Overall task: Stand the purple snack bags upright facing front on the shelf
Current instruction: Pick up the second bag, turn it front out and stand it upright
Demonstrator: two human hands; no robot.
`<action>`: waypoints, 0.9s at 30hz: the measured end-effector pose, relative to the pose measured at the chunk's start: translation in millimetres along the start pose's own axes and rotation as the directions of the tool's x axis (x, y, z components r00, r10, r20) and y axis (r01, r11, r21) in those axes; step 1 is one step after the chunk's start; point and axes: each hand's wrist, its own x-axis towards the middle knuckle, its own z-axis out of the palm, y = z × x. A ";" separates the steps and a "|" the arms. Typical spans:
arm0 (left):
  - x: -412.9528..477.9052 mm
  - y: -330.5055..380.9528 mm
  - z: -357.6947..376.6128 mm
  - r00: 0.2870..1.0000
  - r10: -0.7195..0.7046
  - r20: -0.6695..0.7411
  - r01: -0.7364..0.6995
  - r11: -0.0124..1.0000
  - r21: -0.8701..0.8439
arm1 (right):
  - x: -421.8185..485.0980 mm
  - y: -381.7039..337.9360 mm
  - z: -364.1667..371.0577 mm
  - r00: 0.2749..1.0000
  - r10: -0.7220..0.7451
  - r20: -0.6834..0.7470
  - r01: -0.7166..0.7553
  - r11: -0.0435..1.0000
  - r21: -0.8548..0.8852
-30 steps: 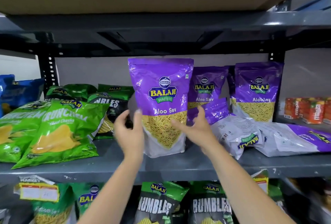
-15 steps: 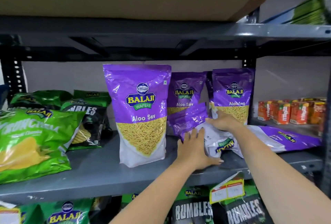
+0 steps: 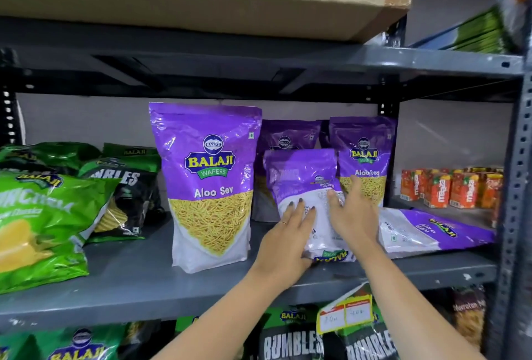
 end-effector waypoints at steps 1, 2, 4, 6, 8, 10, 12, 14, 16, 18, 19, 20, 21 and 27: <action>-1.7 -3.2 0.7 0.997 0.059 -0.050 -0.055 0.996 0.074 | -5.4 -1.0 0.5 0.998 -0.019 -0.058 0.022 0.999 0.040; -3.1 -6.1 1.5 0.989 0.111 -0.095 -0.096 0.984 0.150 | -10.3 -2.3 1.0 0.994 -0.034 -0.104 0.045 0.994 0.097; -3.4 -12.3 2.5 0.980 0.154 -0.124 -0.119 0.962 0.247 | -16.2 -3.9 4.4 0.988 -0.047 -0.147 0.082 0.968 0.239; -2.4 -17.6 -0.5 0.977 0.168 -0.129 -0.130 0.958 0.256 | -18.4 -2.6 9.4 0.980 -0.071 -0.187 0.125 0.947 0.295; -4.0 -19.5 -5.6 0.982 0.135 -0.133 -0.109 0.976 0.190 | -20.8 2.7 15.3 0.975 -0.098 -0.202 0.160 0.934 0.319; -7.4 -18.5 -9.4 0.984 0.117 -0.136 -0.094 0.982 0.162 | -25.9 9.0 17.0 0.973 -0.128 -0.192 0.193 0.905 0.379; -11.6 -18.7 -8.9 0.971 0.160 -0.177 -0.122 0.970 0.210 | -31.9 12.3 13.4 0.975 -0.127 -0.181 0.200 0.857 0.475; -13.6 -20.6 -5.5 0.954 0.211 -0.211 -0.152 0.952 0.266 | -37.4 16.3 7.2 0.981 -0.113 -0.156 0.184 0.790 0.584; -13.6 -21.1 -3.6 0.946 0.231 -0.226 -0.163 0.945 0.282 | -38.8 20.7 3.0 0.990 -0.101 -0.101 0.143 0.716 0.683; -13.1 -19.3 -1.7 0.957 0.205 -0.206 -0.142 0.948 0.286 | -34.9 24.2 2.7 0.995 -0.094 -0.037 0.092 0.685 0.723; -13.0 -18.2 -0.6 0.962 0.187 -0.198 -0.123 0.948 0.293 | -32.2 25.2 3.4 0.996 -0.090 -0.009 0.069 0.683 0.727; -12.7 -17.6 0.0 0.966 0.170 -0.193 -0.106 0.948 0.302 | -29.3 25.1 4.2 0.996 -0.090 0.011 0.054 0.687 0.725; -12.6 -17.7 0.3 0.970 0.154 -0.186 -0.091 0.947 0.309 | -27.4 23.4 4.8 0.995 -0.091 0.028 0.043 0.690 0.722; -12.2 -14.7 -4.7 0.983 0.081 -0.165 -0.030 0.956 0.293 | -25.3 17.8 9.8 0.987 0.000 0.160 -0.123 0.640 0.758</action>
